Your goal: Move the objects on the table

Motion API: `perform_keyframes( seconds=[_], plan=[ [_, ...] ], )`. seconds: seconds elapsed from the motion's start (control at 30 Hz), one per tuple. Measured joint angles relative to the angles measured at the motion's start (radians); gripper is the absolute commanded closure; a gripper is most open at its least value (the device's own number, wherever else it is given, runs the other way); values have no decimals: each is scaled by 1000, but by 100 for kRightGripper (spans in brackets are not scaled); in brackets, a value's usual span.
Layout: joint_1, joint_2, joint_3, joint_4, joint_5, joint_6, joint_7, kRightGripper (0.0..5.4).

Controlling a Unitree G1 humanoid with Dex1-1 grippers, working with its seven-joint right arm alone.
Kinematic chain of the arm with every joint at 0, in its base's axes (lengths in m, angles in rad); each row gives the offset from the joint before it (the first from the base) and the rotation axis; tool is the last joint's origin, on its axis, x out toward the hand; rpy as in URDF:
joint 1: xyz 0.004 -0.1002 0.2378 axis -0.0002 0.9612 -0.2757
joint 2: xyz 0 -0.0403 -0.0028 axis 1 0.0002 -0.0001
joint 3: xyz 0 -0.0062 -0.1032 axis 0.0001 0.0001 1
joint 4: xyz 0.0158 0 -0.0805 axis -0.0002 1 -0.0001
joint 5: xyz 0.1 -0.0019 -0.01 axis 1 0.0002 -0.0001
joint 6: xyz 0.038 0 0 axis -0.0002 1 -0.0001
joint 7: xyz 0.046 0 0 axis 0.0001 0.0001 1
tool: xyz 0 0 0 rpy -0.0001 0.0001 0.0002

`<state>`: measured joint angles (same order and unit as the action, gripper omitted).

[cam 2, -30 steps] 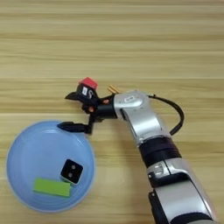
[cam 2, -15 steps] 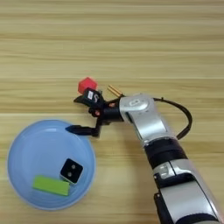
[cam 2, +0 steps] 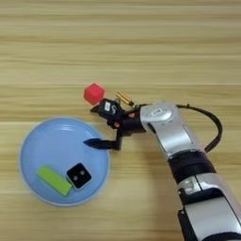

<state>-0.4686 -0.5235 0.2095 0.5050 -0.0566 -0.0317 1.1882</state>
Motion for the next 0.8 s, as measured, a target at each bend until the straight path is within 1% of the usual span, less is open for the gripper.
perform_keyframes(
  seconds=[0.23,0.4,0.57,0.8],
  plan=[
    [-6,-36,-12,16,-9,-24,-3,5],
    [-50,-71,-31,55,-18,-47,-4,5],
    [-79,-84,-49,102,-20,-66,-4,5],
    [-105,-90,-59,160,-22,-89,-6,5]
  ],
)
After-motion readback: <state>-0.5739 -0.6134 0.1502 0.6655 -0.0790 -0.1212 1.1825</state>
